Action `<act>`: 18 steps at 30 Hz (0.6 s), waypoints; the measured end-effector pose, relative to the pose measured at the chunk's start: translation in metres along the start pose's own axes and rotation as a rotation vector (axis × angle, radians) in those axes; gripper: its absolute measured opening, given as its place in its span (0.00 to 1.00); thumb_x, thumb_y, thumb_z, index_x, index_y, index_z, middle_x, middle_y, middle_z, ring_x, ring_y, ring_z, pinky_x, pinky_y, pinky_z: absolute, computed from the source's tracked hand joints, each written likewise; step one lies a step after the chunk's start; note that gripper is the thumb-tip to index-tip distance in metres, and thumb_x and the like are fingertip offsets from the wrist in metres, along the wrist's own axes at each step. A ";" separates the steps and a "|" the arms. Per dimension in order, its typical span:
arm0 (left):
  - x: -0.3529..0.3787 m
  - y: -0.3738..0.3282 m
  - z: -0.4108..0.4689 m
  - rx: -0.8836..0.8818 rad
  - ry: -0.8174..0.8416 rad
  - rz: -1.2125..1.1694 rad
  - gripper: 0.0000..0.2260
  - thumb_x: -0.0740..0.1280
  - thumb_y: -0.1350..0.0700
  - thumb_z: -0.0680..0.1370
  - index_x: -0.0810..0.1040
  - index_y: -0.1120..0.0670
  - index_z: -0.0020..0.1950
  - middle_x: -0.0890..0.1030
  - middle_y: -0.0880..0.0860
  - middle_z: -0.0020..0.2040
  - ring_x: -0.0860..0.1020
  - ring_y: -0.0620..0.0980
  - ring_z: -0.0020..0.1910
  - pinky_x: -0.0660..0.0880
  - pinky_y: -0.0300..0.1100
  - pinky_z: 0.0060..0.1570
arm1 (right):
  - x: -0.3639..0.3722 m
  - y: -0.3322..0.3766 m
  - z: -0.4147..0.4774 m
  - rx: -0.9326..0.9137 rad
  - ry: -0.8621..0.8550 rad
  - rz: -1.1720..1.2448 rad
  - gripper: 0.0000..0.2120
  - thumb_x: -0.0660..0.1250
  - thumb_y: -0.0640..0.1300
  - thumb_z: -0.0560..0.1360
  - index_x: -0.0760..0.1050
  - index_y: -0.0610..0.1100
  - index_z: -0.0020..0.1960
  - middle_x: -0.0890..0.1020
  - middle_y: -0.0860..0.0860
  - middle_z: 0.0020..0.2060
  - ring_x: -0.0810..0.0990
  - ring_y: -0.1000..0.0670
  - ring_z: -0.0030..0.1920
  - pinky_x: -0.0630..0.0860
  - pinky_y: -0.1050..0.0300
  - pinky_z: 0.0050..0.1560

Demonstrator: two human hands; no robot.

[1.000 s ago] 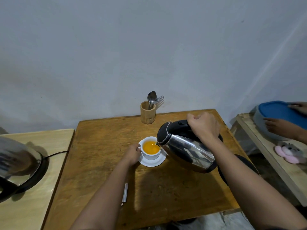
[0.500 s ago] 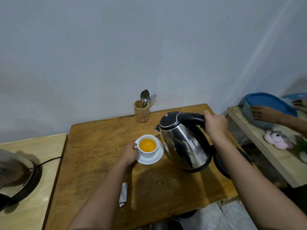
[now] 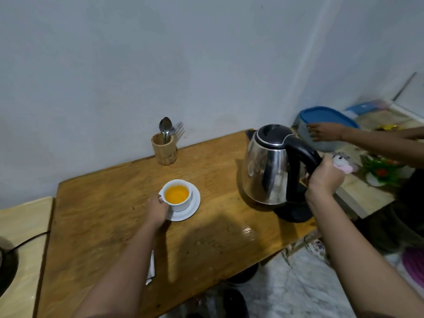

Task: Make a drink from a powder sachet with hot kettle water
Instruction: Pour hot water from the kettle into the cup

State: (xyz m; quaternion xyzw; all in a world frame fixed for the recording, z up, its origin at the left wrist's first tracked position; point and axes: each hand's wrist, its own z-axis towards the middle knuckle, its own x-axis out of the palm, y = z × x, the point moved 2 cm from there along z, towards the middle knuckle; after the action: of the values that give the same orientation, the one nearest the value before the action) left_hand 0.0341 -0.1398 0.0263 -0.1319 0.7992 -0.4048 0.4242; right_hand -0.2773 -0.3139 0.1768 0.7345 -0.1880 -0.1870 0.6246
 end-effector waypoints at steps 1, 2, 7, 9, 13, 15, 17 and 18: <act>0.001 0.001 0.001 -0.001 -0.006 0.004 0.12 0.57 0.61 0.79 0.74 0.64 0.58 0.77 0.64 0.58 0.74 0.57 0.49 0.70 0.47 0.49 | -0.005 -0.001 0.006 -0.009 -0.043 0.002 0.14 0.61 0.46 0.72 0.66 0.49 0.28 0.74 0.50 0.31 0.75 0.43 0.40 0.69 0.53 0.42; 0.002 0.001 0.001 -0.007 -0.014 0.010 0.12 0.57 0.61 0.79 0.73 0.64 0.59 0.76 0.64 0.59 0.74 0.58 0.51 0.71 0.48 0.50 | -0.010 -0.002 0.012 -0.017 -0.078 0.015 0.13 0.61 0.47 0.71 0.67 0.47 0.29 0.75 0.50 0.32 0.76 0.42 0.42 0.69 0.52 0.43; 0.006 -0.003 -0.006 0.000 -0.055 -0.001 0.13 0.57 0.61 0.79 0.72 0.64 0.61 0.74 0.64 0.62 0.74 0.61 0.58 0.71 0.52 0.56 | -0.035 -0.009 0.034 0.016 -0.194 0.053 0.10 0.60 0.48 0.74 0.73 0.41 0.41 0.78 0.47 0.39 0.75 0.48 0.39 0.68 0.60 0.32; 0.007 -0.003 -0.007 0.027 -0.074 0.006 0.11 0.57 0.63 0.78 0.73 0.66 0.56 0.74 0.66 0.59 0.74 0.60 0.52 0.69 0.50 0.50 | -0.043 -0.011 0.039 0.031 -0.197 0.089 0.10 0.61 0.48 0.74 0.75 0.42 0.41 0.78 0.50 0.36 0.74 0.52 0.32 0.67 0.67 0.24; 0.008 0.001 -0.005 0.033 -0.083 0.006 0.12 0.56 0.62 0.78 0.72 0.65 0.58 0.73 0.65 0.61 0.73 0.62 0.57 0.70 0.51 0.54 | -0.055 -0.022 0.044 0.042 -0.221 0.081 0.15 0.61 0.46 0.73 0.70 0.46 0.29 0.73 0.53 0.28 0.70 0.56 0.28 0.65 0.62 0.28; 0.009 0.004 -0.004 0.026 -0.073 -0.004 0.13 0.55 0.60 0.79 0.71 0.63 0.61 0.71 0.64 0.63 0.72 0.61 0.60 0.70 0.53 0.59 | -0.060 -0.026 0.045 0.054 -0.237 0.096 0.16 0.60 0.45 0.73 0.68 0.47 0.27 0.71 0.53 0.26 0.69 0.57 0.26 0.63 0.63 0.26; 0.009 0.005 -0.004 0.027 -0.067 0.000 0.14 0.54 0.60 0.80 0.71 0.62 0.62 0.71 0.63 0.65 0.72 0.61 0.62 0.69 0.54 0.61 | -0.064 -0.030 0.047 0.066 -0.248 0.165 0.16 0.60 0.44 0.72 0.66 0.46 0.26 0.69 0.52 0.26 0.69 0.59 0.20 0.62 0.65 0.23; 0.009 0.004 -0.004 0.031 -0.067 0.002 0.14 0.54 0.60 0.80 0.70 0.62 0.63 0.70 0.63 0.65 0.72 0.61 0.62 0.69 0.54 0.62 | -0.065 -0.031 0.048 0.064 -0.248 0.182 0.16 0.60 0.43 0.72 0.65 0.46 0.26 0.68 0.52 0.25 0.67 0.59 0.18 0.61 0.66 0.21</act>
State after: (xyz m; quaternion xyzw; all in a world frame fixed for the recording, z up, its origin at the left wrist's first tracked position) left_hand 0.0263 -0.1395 0.0193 -0.1381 0.7781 -0.4123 0.4533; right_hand -0.3561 -0.3164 0.1416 0.7051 -0.3355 -0.2130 0.5873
